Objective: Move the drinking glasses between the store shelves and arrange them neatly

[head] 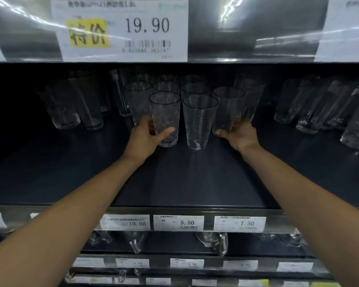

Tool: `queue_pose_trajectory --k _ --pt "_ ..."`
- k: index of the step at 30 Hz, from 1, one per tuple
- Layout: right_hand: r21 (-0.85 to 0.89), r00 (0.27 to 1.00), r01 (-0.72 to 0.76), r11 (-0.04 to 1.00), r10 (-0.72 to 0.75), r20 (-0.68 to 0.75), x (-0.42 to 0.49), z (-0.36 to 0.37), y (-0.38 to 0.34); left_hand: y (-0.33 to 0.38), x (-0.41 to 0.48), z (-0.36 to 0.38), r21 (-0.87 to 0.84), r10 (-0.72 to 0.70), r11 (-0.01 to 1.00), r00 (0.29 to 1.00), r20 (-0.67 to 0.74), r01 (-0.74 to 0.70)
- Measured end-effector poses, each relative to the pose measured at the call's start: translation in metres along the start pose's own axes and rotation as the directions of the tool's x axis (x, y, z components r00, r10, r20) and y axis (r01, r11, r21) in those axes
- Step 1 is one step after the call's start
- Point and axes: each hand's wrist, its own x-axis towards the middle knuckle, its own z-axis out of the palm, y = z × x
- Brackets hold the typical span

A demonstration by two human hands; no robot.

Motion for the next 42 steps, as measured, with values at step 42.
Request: queue_pose_trajectory --k 42 --pt "-0.282 0.963 -0.157 0.947 0.083 -0.257 0.064 0.047 -0.034 -0.006 0.006 0.001 -0.062 0.043 0.997 0.999 0.022 -0.042"
